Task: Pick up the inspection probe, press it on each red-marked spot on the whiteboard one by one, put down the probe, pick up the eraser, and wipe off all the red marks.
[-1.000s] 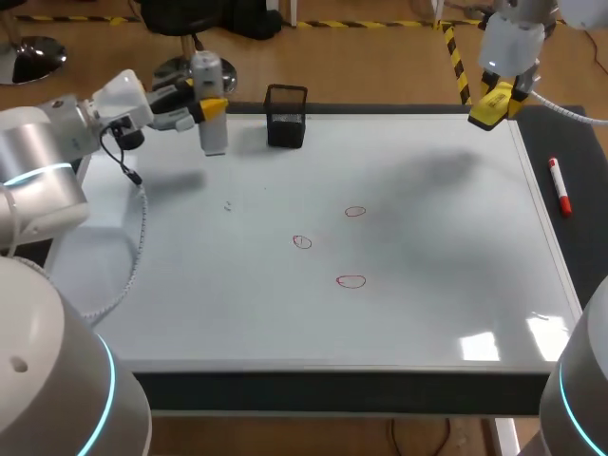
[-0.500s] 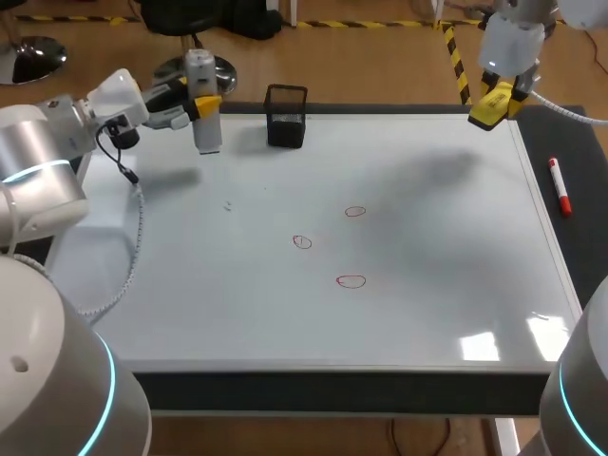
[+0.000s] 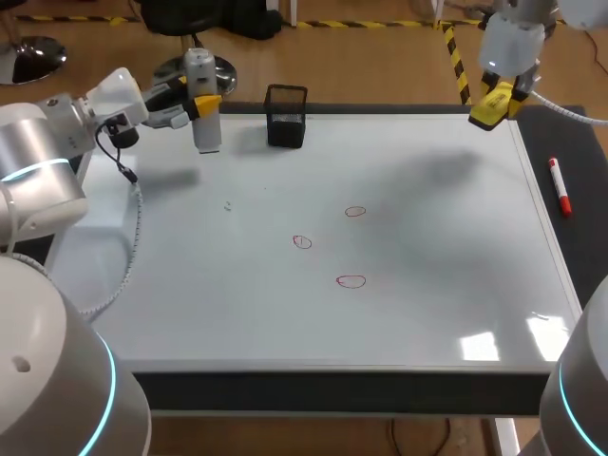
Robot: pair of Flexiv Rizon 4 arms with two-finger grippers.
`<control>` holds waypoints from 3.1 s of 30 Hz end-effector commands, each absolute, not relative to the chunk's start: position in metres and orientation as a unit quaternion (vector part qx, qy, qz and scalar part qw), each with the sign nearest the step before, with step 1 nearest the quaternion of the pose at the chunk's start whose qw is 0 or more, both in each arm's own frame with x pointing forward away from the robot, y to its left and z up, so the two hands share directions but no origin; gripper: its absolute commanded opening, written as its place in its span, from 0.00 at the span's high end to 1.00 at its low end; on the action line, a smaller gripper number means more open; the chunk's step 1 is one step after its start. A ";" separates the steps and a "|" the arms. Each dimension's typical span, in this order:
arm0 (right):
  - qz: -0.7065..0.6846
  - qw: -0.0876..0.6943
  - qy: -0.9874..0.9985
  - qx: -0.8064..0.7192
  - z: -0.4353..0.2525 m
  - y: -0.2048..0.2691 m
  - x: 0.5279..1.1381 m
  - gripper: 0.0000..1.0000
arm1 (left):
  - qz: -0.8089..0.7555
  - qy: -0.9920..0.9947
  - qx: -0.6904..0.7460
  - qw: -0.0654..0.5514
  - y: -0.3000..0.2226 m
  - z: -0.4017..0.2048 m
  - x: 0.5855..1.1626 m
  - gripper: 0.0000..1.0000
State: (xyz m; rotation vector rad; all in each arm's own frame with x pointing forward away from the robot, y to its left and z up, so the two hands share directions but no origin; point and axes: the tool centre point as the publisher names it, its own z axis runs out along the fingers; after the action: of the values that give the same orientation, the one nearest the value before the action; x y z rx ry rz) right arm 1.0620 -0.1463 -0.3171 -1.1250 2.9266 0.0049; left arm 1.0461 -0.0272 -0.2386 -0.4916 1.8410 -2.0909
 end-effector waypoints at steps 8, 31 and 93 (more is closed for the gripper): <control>0.001 -0.013 0.917 -0.400 -0.324 -0.106 1.027 1.00 | -0.730 0.643 -0.173 0.157 -0.028 -0.237 1.046 1.00; 0.029 -0.007 0.809 -0.587 -0.322 0.068 0.944 1.00 | -0.730 0.643 -0.173 0.157 -0.028 -0.237 1.046 1.00; 0.028 0.004 0.717 -0.697 -0.422 0.258 0.853 1.00 | -0.730 0.643 -0.173 0.157 -0.028 -0.237 1.046 1.00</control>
State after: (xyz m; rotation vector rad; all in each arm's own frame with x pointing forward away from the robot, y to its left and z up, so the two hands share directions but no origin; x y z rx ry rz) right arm 0.8512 0.2558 -0.4194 -2.1775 2.2458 0.0904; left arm 1.0459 -0.0271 -0.2382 -0.4925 1.8419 -2.0904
